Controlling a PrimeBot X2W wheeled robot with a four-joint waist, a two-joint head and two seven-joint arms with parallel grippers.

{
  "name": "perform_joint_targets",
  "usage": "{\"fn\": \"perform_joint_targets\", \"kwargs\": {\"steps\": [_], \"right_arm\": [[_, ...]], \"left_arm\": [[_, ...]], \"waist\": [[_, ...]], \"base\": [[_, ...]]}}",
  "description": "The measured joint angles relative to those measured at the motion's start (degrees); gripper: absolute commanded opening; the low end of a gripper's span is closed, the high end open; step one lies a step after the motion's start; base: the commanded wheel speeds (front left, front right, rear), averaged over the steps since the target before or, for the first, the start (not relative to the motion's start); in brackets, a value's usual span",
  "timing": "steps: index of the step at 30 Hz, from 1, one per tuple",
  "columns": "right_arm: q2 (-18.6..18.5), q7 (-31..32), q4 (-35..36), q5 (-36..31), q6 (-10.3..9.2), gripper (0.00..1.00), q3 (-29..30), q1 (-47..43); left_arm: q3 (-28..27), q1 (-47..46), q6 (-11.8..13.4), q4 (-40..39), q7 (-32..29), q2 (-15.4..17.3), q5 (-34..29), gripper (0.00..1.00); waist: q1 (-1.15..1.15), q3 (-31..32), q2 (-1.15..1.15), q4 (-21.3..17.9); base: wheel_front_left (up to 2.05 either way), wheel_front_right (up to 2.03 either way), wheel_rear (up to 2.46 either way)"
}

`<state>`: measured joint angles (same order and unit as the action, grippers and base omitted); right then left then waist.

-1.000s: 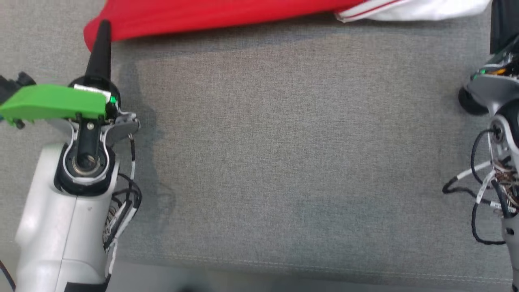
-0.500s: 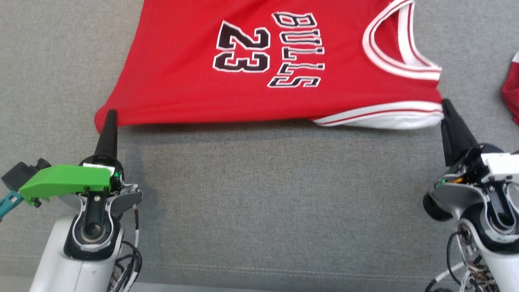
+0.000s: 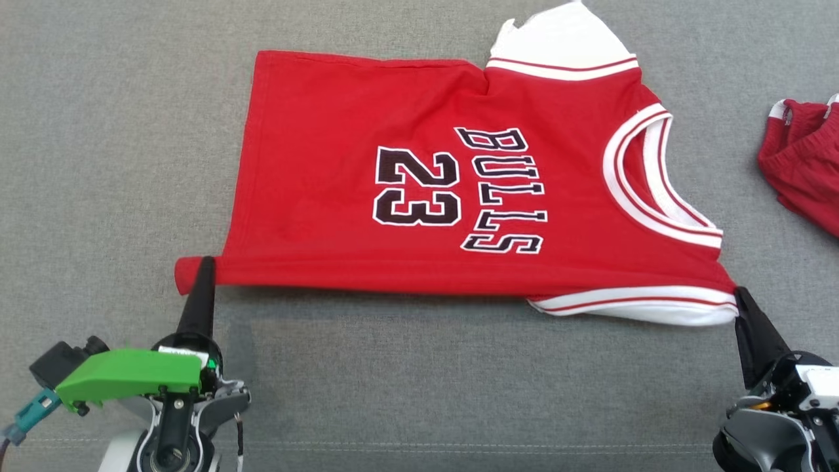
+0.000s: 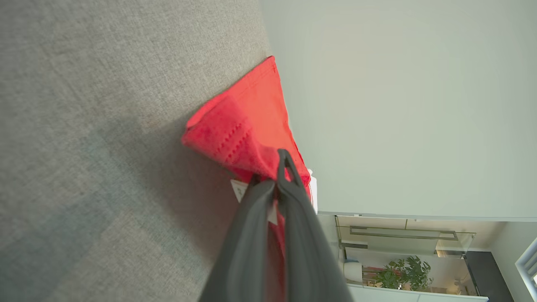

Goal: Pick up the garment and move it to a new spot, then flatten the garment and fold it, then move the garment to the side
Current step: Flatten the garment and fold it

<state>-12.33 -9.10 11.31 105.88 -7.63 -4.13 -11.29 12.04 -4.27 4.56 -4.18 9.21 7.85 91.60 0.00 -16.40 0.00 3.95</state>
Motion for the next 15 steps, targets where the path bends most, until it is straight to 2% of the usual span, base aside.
{"fn": "perform_joint_targets", "kwargs": {"steps": [15], "right_arm": [[-2.68, -0.45, 6.92, 0.18, 0.0, 0.0, 0.78, -6.81]], "left_arm": [[2.48, 8.6, 1.09, -8.67, 1.7, -0.94, -0.19, 0.0]], "waist": [[0.0, -0.24, 0.0, 0.68]], "base": [[0.0, 0.0, 0.0]]}}
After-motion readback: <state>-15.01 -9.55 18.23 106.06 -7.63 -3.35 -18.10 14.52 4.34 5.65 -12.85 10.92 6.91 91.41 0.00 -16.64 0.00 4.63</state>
